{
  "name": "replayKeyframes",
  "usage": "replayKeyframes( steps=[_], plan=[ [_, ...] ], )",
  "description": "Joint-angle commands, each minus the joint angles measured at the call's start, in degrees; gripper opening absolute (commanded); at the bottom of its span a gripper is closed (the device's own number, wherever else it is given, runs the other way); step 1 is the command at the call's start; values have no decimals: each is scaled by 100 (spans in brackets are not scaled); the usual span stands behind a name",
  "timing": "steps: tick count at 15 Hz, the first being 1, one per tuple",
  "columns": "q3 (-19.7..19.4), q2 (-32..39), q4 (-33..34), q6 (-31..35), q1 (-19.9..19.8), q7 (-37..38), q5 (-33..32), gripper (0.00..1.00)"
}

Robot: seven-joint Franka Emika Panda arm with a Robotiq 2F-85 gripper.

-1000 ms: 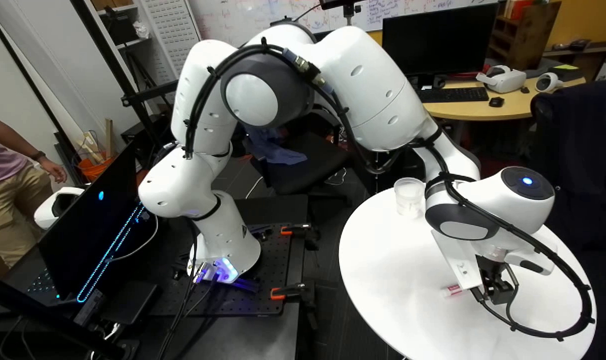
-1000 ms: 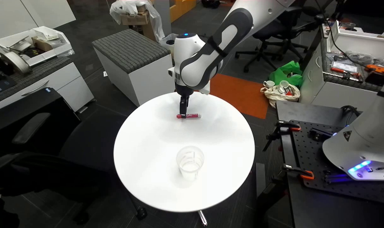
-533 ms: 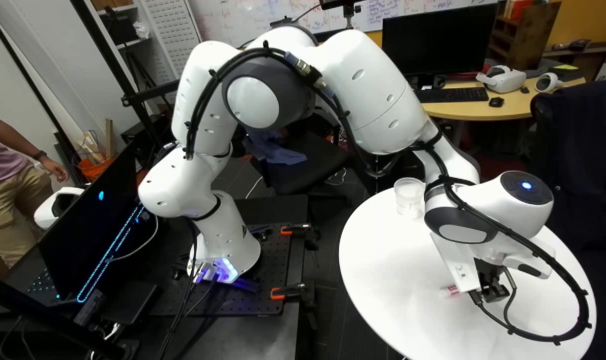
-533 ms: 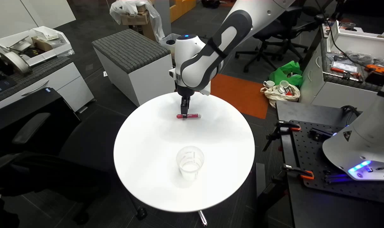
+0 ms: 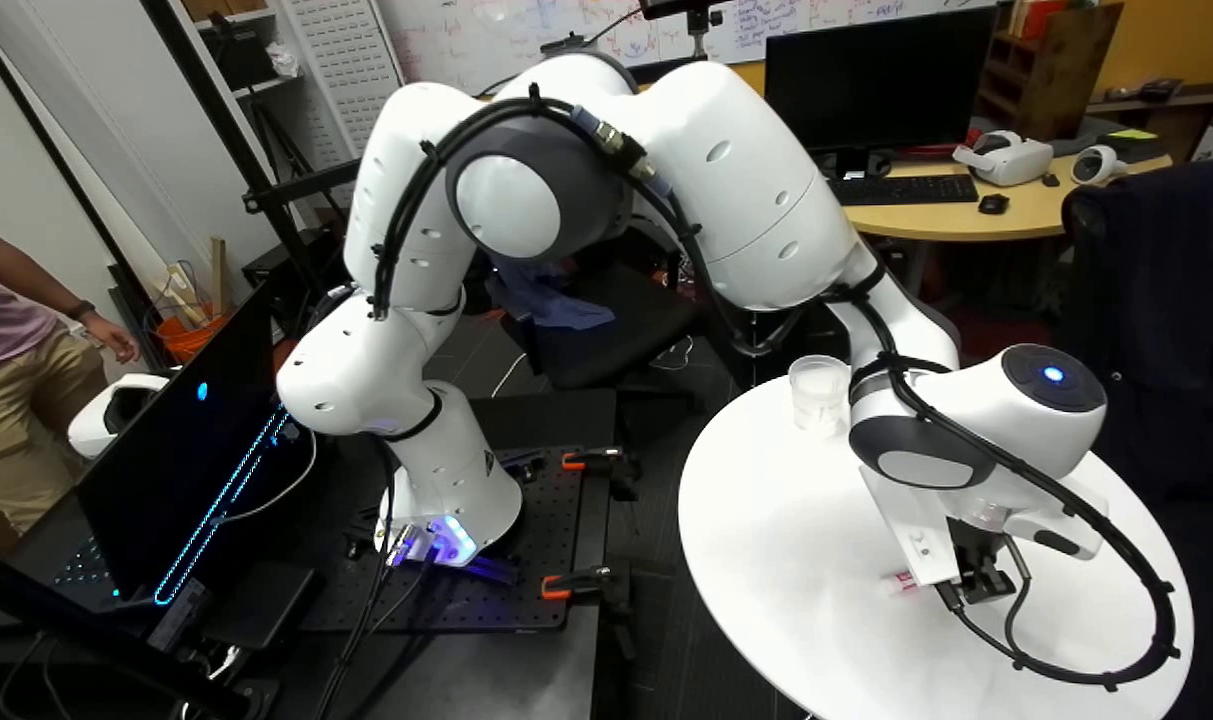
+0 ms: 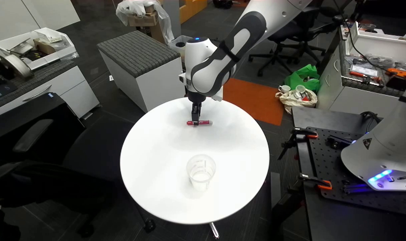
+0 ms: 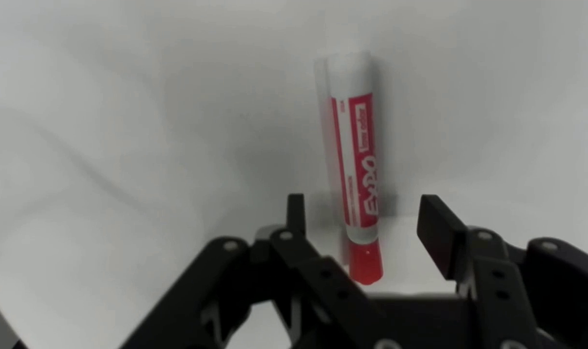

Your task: Put the marker in the cup

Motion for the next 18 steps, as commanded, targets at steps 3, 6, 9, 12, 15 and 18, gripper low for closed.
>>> replayKeyframes(
  steps=[3,6,9,12,15,18],
  plan=[
    [37,135,195,-285,17,146,-140,62],
    [34,172,213,-271,36,157,-149,32],
    [32,170,213,-272,39,159,-152,17],
    [26,153,214,-257,44,168,-155,2],
    [30,87,189,-239,48,191,-140,5],
    [24,-146,-9,-143,90,330,-98,5]
  ],
)
